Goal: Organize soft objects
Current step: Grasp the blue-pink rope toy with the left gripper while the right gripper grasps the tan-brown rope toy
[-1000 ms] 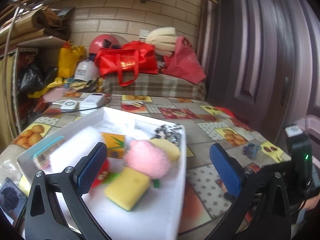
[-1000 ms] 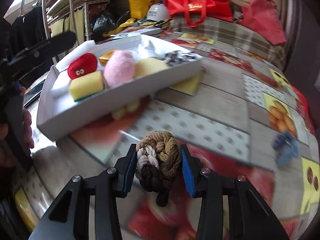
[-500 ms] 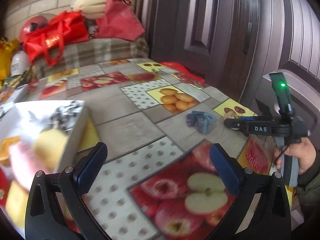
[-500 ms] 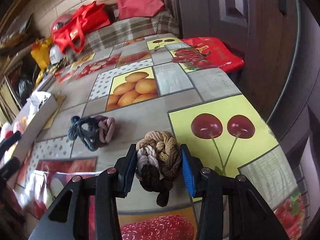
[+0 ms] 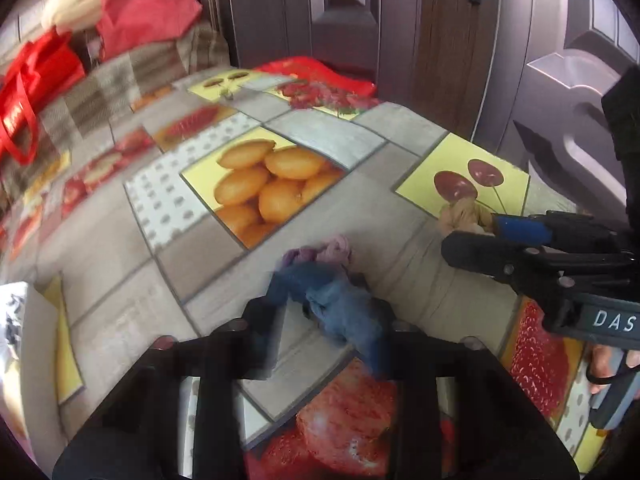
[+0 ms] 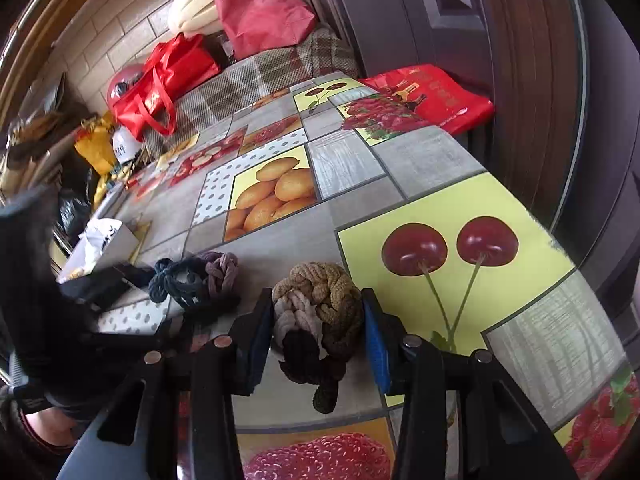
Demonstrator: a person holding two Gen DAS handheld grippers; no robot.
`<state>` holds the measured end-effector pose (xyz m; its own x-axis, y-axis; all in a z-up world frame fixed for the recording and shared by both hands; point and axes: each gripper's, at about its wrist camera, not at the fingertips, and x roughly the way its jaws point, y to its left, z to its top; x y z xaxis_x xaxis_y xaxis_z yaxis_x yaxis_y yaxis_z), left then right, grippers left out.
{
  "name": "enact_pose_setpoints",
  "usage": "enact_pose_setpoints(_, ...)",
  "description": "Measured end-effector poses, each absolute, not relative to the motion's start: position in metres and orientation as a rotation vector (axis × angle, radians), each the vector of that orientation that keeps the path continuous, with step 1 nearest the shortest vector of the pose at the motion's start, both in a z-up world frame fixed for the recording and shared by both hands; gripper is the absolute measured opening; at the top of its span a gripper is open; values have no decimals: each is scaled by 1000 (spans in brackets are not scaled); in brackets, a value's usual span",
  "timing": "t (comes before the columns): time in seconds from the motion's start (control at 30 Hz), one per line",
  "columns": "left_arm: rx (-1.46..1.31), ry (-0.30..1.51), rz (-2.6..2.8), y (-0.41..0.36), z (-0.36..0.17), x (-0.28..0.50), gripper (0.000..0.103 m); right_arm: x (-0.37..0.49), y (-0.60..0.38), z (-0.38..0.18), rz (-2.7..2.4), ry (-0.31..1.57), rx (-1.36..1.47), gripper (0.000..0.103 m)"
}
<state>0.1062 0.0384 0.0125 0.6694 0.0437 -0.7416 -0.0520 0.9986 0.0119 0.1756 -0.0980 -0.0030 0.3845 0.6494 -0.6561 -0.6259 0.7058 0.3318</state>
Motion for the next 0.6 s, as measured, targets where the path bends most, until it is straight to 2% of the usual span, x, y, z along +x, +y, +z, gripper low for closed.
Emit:
enact_pose_setpoints(0.03,-29,808,37,40,16,101,26,176,-99,-3,814,853,39,42)
enact_pose_setpoints(0.3,-50,605,87,45,35,37,26,174,-107,1,789,820,77,42)
enact_pose_setpoints(0.6,31,403,230,53,53,-77,26,124,-100,25,844,602,127,43)
